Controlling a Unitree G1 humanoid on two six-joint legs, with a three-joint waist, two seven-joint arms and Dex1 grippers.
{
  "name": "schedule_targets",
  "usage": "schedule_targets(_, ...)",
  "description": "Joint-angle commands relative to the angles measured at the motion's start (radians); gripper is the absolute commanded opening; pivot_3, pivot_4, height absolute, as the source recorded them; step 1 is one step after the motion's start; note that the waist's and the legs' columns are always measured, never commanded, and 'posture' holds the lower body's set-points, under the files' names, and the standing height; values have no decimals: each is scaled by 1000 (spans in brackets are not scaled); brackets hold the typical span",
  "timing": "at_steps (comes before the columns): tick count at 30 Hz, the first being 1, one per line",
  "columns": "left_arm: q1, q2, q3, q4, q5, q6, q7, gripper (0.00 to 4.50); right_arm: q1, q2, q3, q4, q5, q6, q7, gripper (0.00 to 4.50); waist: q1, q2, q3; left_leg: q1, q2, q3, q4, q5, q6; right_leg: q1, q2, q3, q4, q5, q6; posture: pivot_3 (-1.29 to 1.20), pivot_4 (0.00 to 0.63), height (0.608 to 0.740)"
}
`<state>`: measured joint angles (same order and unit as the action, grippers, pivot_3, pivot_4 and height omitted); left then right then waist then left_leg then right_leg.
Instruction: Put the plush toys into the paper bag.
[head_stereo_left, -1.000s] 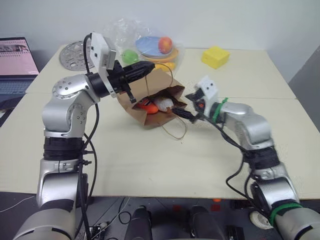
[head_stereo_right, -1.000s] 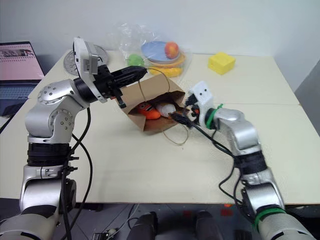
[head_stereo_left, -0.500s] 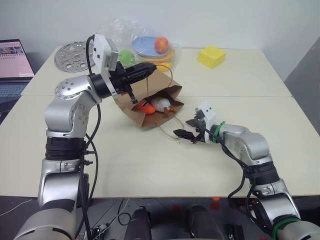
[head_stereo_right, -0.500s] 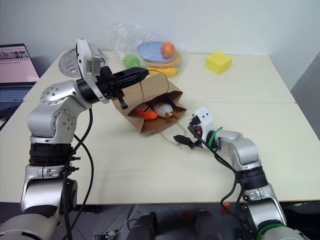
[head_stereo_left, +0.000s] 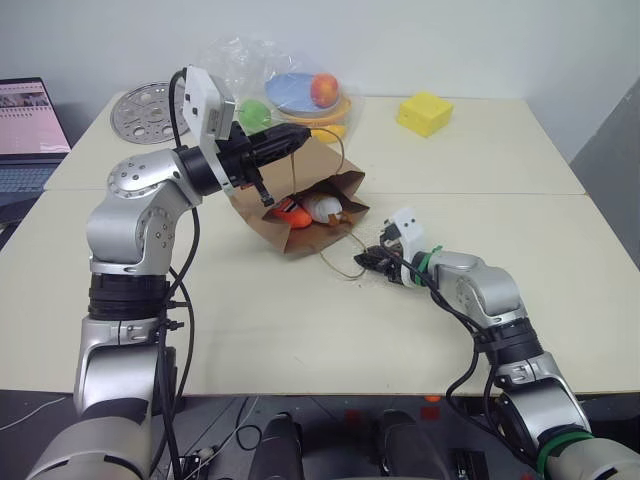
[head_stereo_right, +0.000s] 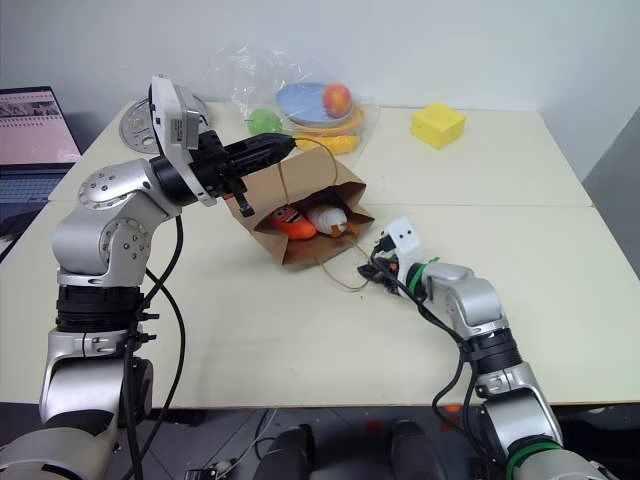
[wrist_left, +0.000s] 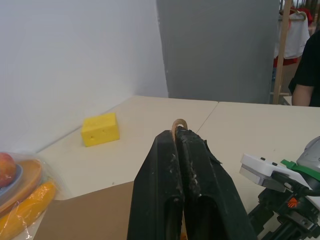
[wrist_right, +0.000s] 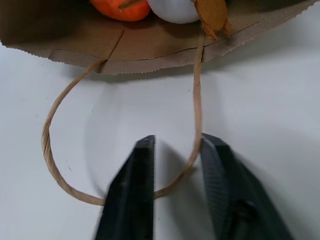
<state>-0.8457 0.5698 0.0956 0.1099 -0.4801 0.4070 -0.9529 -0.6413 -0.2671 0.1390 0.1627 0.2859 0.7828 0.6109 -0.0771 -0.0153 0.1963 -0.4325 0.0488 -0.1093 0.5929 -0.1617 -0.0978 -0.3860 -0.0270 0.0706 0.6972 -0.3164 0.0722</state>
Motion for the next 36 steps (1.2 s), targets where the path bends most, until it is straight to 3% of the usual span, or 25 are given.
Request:
schedule_targets(1,-1,21,26,-34,-2,-15,4,0,-12,-10,-23,-20,1,-34,7,43,-1,0,0,0,0,0,0,0,0,0,0,0,0,0,0,0,150,740)
schedule_targets(8,-4,28,30,-36,-10,2,14,0,-61,-62,-79,-106,76,38,49,43,2,0,0,0,0,0,0,0,0,0,0,0,0,0,0,0,150,740)
schedule_targets(14,-77,96,83,18,-68,81,-15,0,-328,-120,-245,-194,289,337,52,43,-6,2,2,0,0,0,0,0,0,-1,0,0,1,0,0,0,150,740)
schedule_targets(19,-93,96,83,61,-45,50,-18,0,-438,-86,-295,-167,338,409,-4,43,-5,2,2,0,0,0,-1,0,0,0,0,-1,0,0,0,0,150,740)
schedule_targets(28,-52,79,79,2,-80,96,-24,0,-391,-59,-285,-208,363,445,-56,43,-4,2,2,-1,0,0,-1,0,0,-1,0,0,0,0,0,0,150,740)
schedule_targets(32,60,96,42,-88,-95,153,-63,0,-352,-28,-285,-225,355,447,-113,43,-7,2,2,-1,0,0,-1,0,0,-1,0,0,0,0,0,0,150,740)
schedule_targets(36,71,86,42,-100,-98,171,-51,0,-336,-6,-273,-213,341,415,-143,43,-6,2,2,-1,0,0,-1,0,0,-2,0,0,1,0,0,0,150,740)
